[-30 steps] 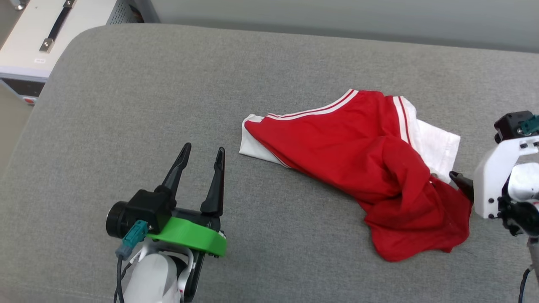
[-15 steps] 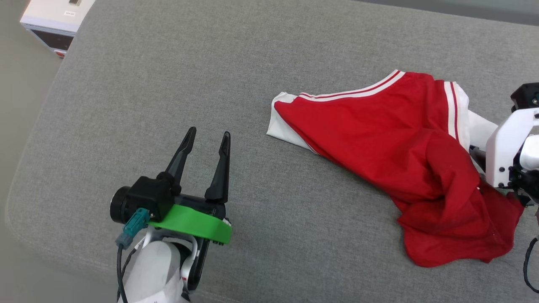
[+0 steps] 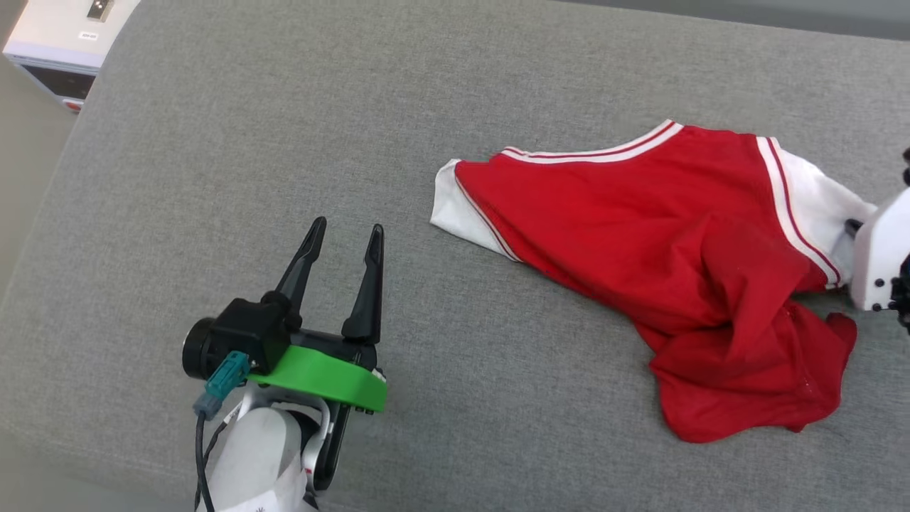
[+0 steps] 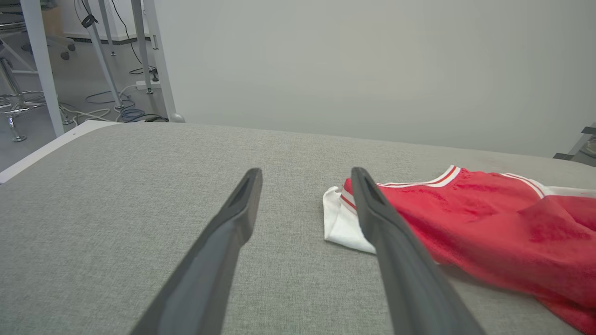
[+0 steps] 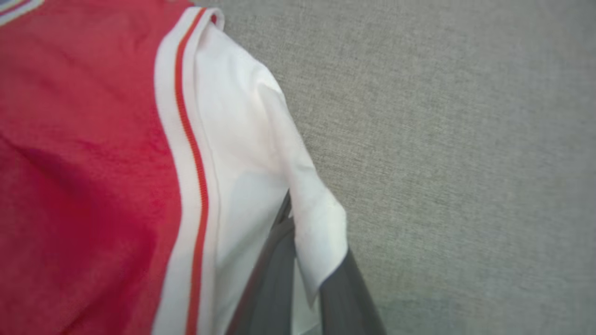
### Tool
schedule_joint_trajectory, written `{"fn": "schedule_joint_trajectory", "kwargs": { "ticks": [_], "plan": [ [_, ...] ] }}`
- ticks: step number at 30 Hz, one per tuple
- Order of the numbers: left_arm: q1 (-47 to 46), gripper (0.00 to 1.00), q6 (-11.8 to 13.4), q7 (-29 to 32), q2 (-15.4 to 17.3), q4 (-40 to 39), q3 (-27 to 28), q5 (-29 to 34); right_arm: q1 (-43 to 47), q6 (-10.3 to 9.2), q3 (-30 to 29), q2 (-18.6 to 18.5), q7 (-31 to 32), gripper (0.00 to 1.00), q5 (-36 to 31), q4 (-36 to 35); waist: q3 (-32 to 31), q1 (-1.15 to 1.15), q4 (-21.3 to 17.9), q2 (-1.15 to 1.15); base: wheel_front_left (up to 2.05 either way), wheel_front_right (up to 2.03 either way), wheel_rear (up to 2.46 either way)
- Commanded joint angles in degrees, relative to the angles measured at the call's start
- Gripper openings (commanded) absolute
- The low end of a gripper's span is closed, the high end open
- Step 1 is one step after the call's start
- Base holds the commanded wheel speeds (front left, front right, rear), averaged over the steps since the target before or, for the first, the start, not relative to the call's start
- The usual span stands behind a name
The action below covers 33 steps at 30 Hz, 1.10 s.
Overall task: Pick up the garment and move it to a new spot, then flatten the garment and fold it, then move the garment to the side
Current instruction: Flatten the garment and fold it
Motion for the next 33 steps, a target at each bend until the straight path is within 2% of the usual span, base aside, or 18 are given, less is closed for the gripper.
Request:
{"fn": "schedule_joint_trajectory", "kwargs": {
  "ticks": [1, 11, 15, 19, 20, 21, 22, 27, 33],
  "plan": [
    [-0.64, 1.00, -0.21, -0.34, -0.30, 0.30, 0.08, 0.51, 0.15, -0.10, -0.75, -1.04, -1.47, 0.00, -0.38, 0.79, -1.36, 0.00, -1.43, 0.00, 0.00, 0.00, 0.00],
    [0.22, 1.00, -0.21, -0.34, -0.30, 0.74, 0.18, 0.90, 2.65, -0.10, -8.97, -3.84, -7.77, 0.00, -5.61, 5.84, -3.13, 0.00, -3.54, 0.00, 0.00, 0.00, 0.00],
    [0.53, 1.00, -0.21, -0.34, -0.30, 0.74, 0.15, 0.93, 4.62, -0.10, -13.60, -2.89, -9.02, 0.00, -8.24, 7.33, -3.40, 0.00, -3.92, 0.00, 0.00, 0.00, 0.00],
    [0.73, 1.00, -0.22, -0.34, -0.30, 0.78, 0.14, 1.02, 6.51, -0.10, -15.22, -0.68, -9.58, 0.00, -9.32, 7.78, -3.40, 0.00, -4.27, 0.00, 0.00, 0.00, 0.00],
    [0.75, 1.00, -0.22, -0.34, -0.30, 0.86, 0.15, 1.06, 6.74, -0.10, -15.38, -0.07, -9.93, 0.07, -9.42, 7.77, -3.42, 0.00, -4.41, 0.00, 0.00, 0.00, 0.00],
    [0.78, 1.00, -0.22, -0.34, -0.30, 0.96, 0.16, 1.09, 6.85, -0.10, -15.55, 0.38, -10.44, 0.42, -9.55, 7.72, -3.48, 0.00, -4.54, 0.00, 0.00, 0.00, 0.00],
    [0.83, 1.00, -0.22, -0.34, -0.30, 1.09, 0.20, 1.14, 6.92, -0.10, -15.76, 0.92, -11.11, 1.00, -9.70, 7.71, -3.61, 0.00, -4.72, 0.00, 0.00, 0.00, 0.00],
    [1.24, 1.00, -0.22, -0.34, -0.30, 1.82, 0.49, 1.15, 7.31, -0.10, -15.81, 2.90, -15.04, 1.00, -10.34, 7.01, -5.04, 0.00, -5.67, 0.00, 0.00, 0.00, 0.00],
    [1.83, 1.00, -0.22, -0.34, -0.30, 2.39, 0.76, 0.68, 8.84, -0.10, -14.92, 4.71, -23.15, 1.00, -10.06, 2.40, -8.39, 0.00, -7.22, 0.00, 0.00, 0.00, 0.00]
  ]
}}
